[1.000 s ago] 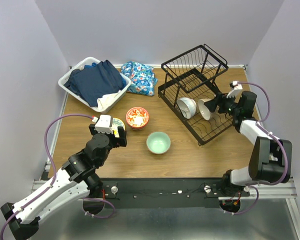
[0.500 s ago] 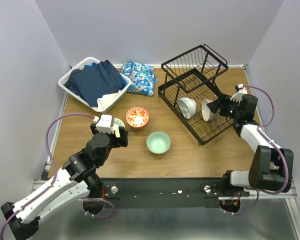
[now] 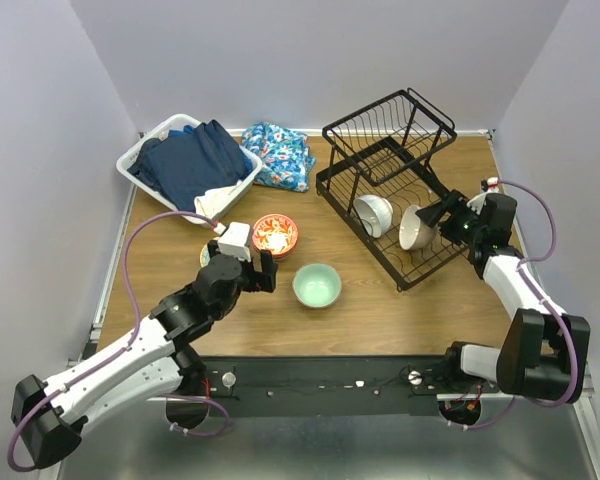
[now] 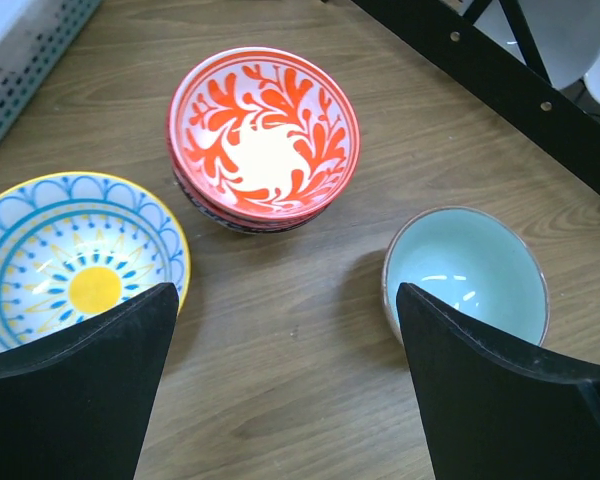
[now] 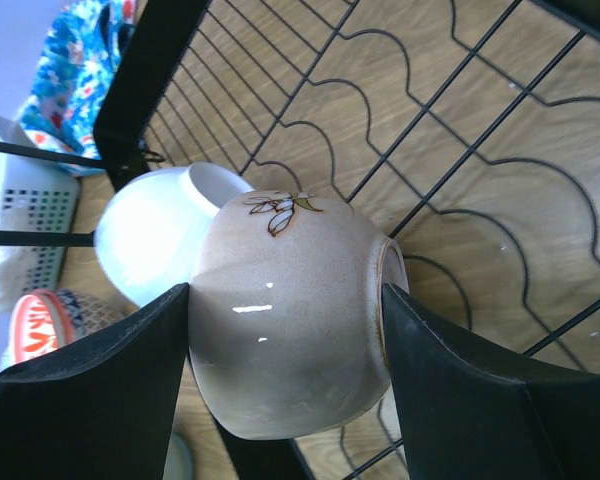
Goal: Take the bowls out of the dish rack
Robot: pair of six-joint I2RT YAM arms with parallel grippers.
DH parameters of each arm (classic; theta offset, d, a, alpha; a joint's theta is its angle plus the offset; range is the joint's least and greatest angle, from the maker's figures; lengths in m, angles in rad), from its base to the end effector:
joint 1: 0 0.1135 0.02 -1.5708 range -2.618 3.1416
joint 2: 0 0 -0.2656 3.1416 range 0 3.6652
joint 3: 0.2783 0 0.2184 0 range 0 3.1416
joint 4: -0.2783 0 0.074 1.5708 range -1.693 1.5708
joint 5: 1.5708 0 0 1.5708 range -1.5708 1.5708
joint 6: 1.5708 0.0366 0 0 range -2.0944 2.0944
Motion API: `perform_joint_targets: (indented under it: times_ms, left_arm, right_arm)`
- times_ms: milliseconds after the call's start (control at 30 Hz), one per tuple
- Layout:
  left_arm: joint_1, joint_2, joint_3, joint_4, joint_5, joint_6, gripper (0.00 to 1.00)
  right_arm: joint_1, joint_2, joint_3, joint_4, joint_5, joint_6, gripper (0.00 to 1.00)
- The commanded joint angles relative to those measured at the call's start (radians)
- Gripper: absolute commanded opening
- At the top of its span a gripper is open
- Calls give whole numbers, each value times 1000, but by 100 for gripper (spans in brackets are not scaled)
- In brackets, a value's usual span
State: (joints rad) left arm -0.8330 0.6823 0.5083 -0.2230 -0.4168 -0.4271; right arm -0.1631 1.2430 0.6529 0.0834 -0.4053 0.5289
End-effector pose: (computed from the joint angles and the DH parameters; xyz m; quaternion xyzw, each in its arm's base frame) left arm 0.0985 -0.0864 0.2622 0.0520 0.8210 -0.1800 0.5393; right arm 0.2357 -0.0242 0.2457 0.1902 0.8287 0.2609 0.4571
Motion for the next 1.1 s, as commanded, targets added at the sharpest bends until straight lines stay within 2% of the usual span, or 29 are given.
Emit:
perform_joint_targets:
  times_ms: [0, 533, 733, 1067]
  left_arm:
    - [3, 77, 38, 137, 95, -39, 99]
    - [-2, 460, 259, 343, 251, -157, 99]
    - [-6, 612, 349, 412, 289, -257, 99]
    - [-26, 868, 532, 467, 411, -389, 99]
  right_arm:
    - [-3, -62, -6, 33, -52, 104, 25]
    - [-3, -235, -55, 104, -208, 301, 24]
    - [19, -264, -101, 226, -288, 424, 24]
    - [100, -287, -134, 370, -336, 554, 24]
